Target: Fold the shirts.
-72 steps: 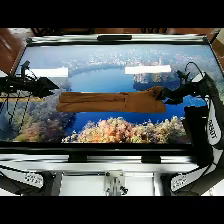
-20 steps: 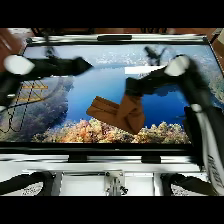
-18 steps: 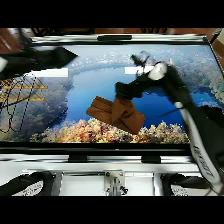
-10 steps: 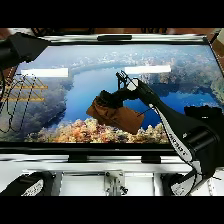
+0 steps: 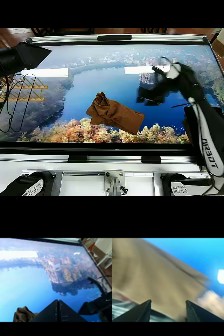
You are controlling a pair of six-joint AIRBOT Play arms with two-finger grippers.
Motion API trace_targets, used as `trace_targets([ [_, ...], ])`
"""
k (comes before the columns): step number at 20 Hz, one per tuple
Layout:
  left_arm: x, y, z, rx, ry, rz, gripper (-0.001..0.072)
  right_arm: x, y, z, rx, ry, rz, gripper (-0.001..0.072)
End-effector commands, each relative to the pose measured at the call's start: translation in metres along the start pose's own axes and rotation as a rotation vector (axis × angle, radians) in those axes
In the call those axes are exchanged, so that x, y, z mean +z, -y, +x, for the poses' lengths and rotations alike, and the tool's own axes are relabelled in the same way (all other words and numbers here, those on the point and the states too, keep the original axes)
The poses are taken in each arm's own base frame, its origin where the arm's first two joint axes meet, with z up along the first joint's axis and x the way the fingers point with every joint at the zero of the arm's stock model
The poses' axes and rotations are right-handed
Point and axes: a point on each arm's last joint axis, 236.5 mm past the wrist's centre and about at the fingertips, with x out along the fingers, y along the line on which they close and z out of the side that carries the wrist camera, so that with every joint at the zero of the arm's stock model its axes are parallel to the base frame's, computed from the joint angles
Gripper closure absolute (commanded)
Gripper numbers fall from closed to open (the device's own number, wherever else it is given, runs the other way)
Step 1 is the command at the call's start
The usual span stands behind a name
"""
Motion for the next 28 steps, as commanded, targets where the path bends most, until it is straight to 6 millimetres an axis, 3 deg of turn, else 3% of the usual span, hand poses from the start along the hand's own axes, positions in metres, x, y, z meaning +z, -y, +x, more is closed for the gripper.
trace_targets([
  [1,-0.006,-0.009,0.001,0.031,-0.024,0.019,0.0672,-0.051,0.050,0.011,-0.015,-0.116,0.120,0.0171],
  [3,-0.008,-0.010,0.002,0.033,-0.033,0.017,0.0672,-0.062,0.036,0.046,0.107,-0.122,0.168,0.0168],
  [4,-0.009,-0.011,0.003,0.034,-0.035,0.005,0.0673,-0.060,0.027,0.061,0.171,-0.101,0.214,0.0054],
  [6,-0.009,-0.011,0.003,0.034,-0.036,0.004,0.0672,-0.059,0.019,0.081,0.253,-0.065,0.294,0.0054],
  [10,-0.010,-0.012,0.004,0.035,-0.037,-0.015,0.0672,-0.058,0.021,0.096,0.278,-0.038,0.321,0.0054],
  [13,-0.010,-0.012,0.005,0.036,-0.039,-0.028,0.0672,-0.063,0.007,0.109,0.291,-0.065,0.266,0.0056],
  [14,-0.010,-0.012,0.005,0.036,-0.039,-0.042,0.0672,-0.064,0.003,0.114,0.292,-0.067,0.244,0.0107],
  [15,-0.010,-0.012,0.005,0.036,-0.039,-0.043,0.0672,-0.059,0.001,0.119,0.285,-0.042,0.236,0.0220],
  [16,-0.010,-0.012,0.005,0.036,-0.040,-0.043,0.0672,-0.049,0.001,0.119,0.280,0.005,0.230,0.0391],
  [17,-0.010,-0.012,0.005,0.036,-0.040,-0.043,0.0673,-0.037,-0.005,0.113,0.301,0.050,0.219,0.0655],
  [19,-0.010,-0.012,0.005,0.036,-0.039,-0.042,0.0672,-0.012,-0.025,0.082,0.376,0.148,0.102,0.0647],
  [21,-0.010,-0.012,0.005,0.037,-0.039,-0.042,0.0672,0.010,-0.039,0.026,0.401,0.254,-0.043,0.0647],
  [23,-0.010,-0.013,0.005,0.039,-0.040,-0.040,0.0672,0.027,-0.034,-0.038,0.390,0.334,-0.083,0.0647],
  [25,-0.010,-0.013,0.005,0.039,-0.040,-0.039,0.0672,0.036,-0.006,-0.097,0.334,0.387,-0.070,0.0647],
  [28,-0.010,-0.013,0.005,0.039,-0.040,-0.040,0.0672,0.046,0.061,-0.163,0.179,0.480,0.001,0.0647],
])
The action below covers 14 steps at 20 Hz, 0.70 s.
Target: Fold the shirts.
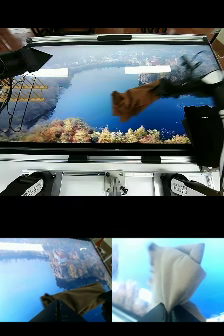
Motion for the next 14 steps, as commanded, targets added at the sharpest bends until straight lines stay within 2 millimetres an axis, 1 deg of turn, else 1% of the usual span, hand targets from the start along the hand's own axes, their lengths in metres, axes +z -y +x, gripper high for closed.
trace_targets([
  [1,0.000,0.000,0.000,0.001,0.000,-0.001,0.0672,0.035,0.045,-0.092,-0.175,0.102,0.011,0.0647],
  [3,0.000,0.000,0.000,0.000,0.000,0.000,0.0672,0.050,0.072,-0.129,-0.236,0.185,0.051,0.0647],
  [5,0.000,0.000,0.000,0.000,0.000,0.000,0.0672,0.058,0.094,-0.160,-0.283,0.252,0.098,0.0647],
  [7,0.000,0.000,0.000,0.000,0.000,0.000,0.0672,0.061,0.111,-0.187,-0.319,0.305,0.143,0.0647],
  [9,0.000,0.000,0.000,0.000,0.001,0.000,0.0672,0.061,0.119,-0.212,-0.342,0.335,0.179,0.0647],
  [11,0.000,0.000,0.000,0.000,0.001,0.001,0.0671,0.053,0.123,-0.238,-0.395,0.340,0.235,0.0647],
  [13,0.000,0.000,0.000,0.000,0.001,0.004,0.0672,0.034,0.139,-0.267,-0.548,0.294,0.251,0.0647],
  [14,0.000,0.000,0.000,0.000,0.001,0.004,0.0672,0.020,0.149,-0.279,-0.627,0.255,0.271,0.0647],
])
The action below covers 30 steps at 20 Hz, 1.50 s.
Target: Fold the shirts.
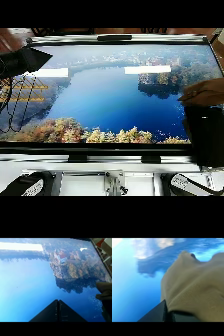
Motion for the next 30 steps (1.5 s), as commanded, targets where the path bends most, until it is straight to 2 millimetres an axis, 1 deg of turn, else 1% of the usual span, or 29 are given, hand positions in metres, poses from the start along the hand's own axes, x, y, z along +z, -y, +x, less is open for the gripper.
trace_targets([
  [1,0.000,0.000,0.000,-0.001,0.001,0.005,0.0672,-0.022,0.057,-0.036,-0.253,-0.091,0.035,0.0647],
  [2,0.000,0.000,0.000,-0.001,0.001,0.005,0.0672,-0.033,0.063,-0.038,-0.279,-0.138,0.040,0.0647],
  [4,0.000,0.000,0.000,0.000,0.001,0.021,0.0672,-0.048,0.062,-0.041,-0.279,-0.202,0.048,0.0647],
  [5,0.000,0.000,0.000,0.000,0.001,0.029,0.0672,-0.057,0.064,-0.044,-0.293,-0.241,0.055,0.0647],
  [6,0.000,0.000,0.000,0.000,0.001,0.031,0.0672,-0.068,0.071,-0.049,-0.329,-0.288,0.068,0.0647],
  [9,0.000,0.001,-0.001,-0.001,0.001,0.035,0.0672,-0.070,0.089,-0.070,-0.449,-0.262,0.110,0.0647],
  [10,0.000,0.001,-0.001,-0.001,0.002,0.036,0.0672,-0.072,0.101,-0.079,-0.515,-0.256,0.138,0.0647],
  [11,0.001,0.001,-0.001,-0.001,0.003,0.037,0.0672,-0.077,0.108,-0.083,-0.554,-0.262,0.148,0.0647],
  [12,0.001,0.001,-0.001,-0.001,0.003,0.045,0.0672,-0.086,0.112,-0.083,-0.570,-0.285,0.156,0.0647],
  [13,0.000,0.001,-0.001,-0.001,0.003,0.052,0.0671,-0.099,0.115,-0.080,-0.578,-0.322,0.164,0.0647],
  [14,0.001,0.001,-0.001,-0.001,0.003,0.052,0.0672,-0.117,0.118,-0.076,-0.585,-0.370,0.169,0.0647],
  [15,0.001,0.001,-0.001,-0.001,0.003,0.052,0.0672,-0.137,0.126,-0.075,-0.612,-0.418,0.186,0.0647],
  [17,0.001,0.001,-0.001,0.000,0.004,0.052,0.0672,-0.182,0.147,-0.074,-0.654,-0.534,0.244,0.0647],
  [18,0.001,0.001,-0.001,-0.001,0.004,0.052,0.0672,-0.202,0.156,-0.073,-0.656,-0.575,0.286,0.0647],
  [19,0.001,0.001,-0.001,-0.001,0.004,0.052,0.0672,-0.217,0.164,-0.070,-0.659,-0.596,0.323,0.0647],
  [21,0.001,0.001,-0.001,-0.001,0.004,0.051,0.0672,-0.236,0.180,-0.066,-0.668,-0.594,0.370,0.0647],
  [23,0.001,0.001,-0.001,-0.001,0.004,0.051,0.0672,-0.245,0.191,-0.062,-0.675,-0.580,0.397,0.0645],
  [24,0.001,0.001,-0.001,-0.001,0.004,0.051,0.0672,-0.248,0.195,-0.060,-0.678,-0.576,0.404,0.0617],
  [25,0.001,0.001,-0.001,-0.001,0.004,0.050,0.0672,-0.247,0.199,-0.056,-0.681,-0.553,0.426,0.0507],
  [26,0.001,0.001,-0.001,-0.001,0.003,0.050,0.0672,-0.247,0.199,-0.053,-0.667,-0.540,0.436,0.0271],
  [27,0.001,0.001,-0.001,-0.001,0.003,0.050,0.0672,-0.246,0.199,-0.051,-0.654,-0.538,0.428,0.0169],
  [29,0.000,0.000,0.000,0.001,0.001,0.050,0.0672,-0.245,0.202,-0.058,-0.680,-0.543,0.415,0.0169],
  [30,-0.001,-0.003,0.002,0.009,-0.004,0.053,0.0673,-0.235,0.204,-0.064,-0.694,-0.511,0.408,0.0169],
])
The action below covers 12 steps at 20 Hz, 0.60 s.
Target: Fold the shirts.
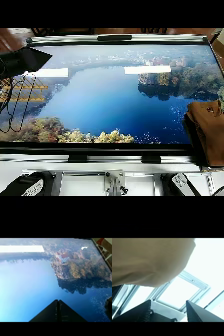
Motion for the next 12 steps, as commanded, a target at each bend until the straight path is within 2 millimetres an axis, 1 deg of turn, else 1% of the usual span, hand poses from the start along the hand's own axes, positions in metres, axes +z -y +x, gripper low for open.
trace_targets([
  [1,-0.004,-0.010,0.005,0.028,-0.019,0.012,0.0675,0.025,0.007,-0.022,0.000,0.125,0.019,0.0169],
  [2,-0.012,-0.022,0.010,0.066,-0.056,0.029,0.0676,0.052,-0.005,-0.050,0.054,0.265,0.013,0.0171],
  [3,-0.025,-0.037,0.016,0.109,-0.119,0.049,0.0677,0.089,-0.030,-0.096,0.147,0.469,-0.020,0.0205],
  [4,-0.044,-0.058,0.023,0.164,-0.219,0.069,0.0677,0.114,-0.063,-0.148,0.250,0.663,-0.069,0.0276],
  [5,-0.063,-0.079,0.028,0.227,-0.321,0.079,0.0677,0.127,-0.104,-0.206,0.349,0.846,-0.144,0.0275],
  [6,-0.082,-0.106,0.030,0.318,-0.438,0.107,0.0677,0.125,-0.143,-0.249,0.412,0.972,-0.234,0.0275],
  [7,-0.097,-0.130,0.028,0.414,-0.542,0.137,0.0676,0.112,-0.186,-0.276,0.456,1.043,-0.346,0.0258],
  [8,-0.111,-0.152,0.022,0.518,-0.637,0.156,0.0662,0.087,-0.228,-0.279,0.485,1.028,-0.468,0.0249],
  [9,-0.124,-0.164,0.018,0.571,-0.718,0.169,0.0406,0.060,-0.264,-0.259,0.501,0.923,-0.556,0.0142],
  [10,-0.140,-0.169,0.016,0.601,-0.786,0.125,-0.0003,0.028,-0.297,-0.225,0.492,0.756,-0.646,0.0092],
  [11,-0.152,-0.171,0.015,0.615,-0.829,0.085,-0.0013,-0.001,-0.320,-0.192,0.454,0.603,-0.749,0.0092],
  [12,-0.160,-0.173,0.013,0.619,-0.861,0.073,-0.0013,-0.026,-0.337,-0.163,0.408,0.476,-0.834,0.0092],
])
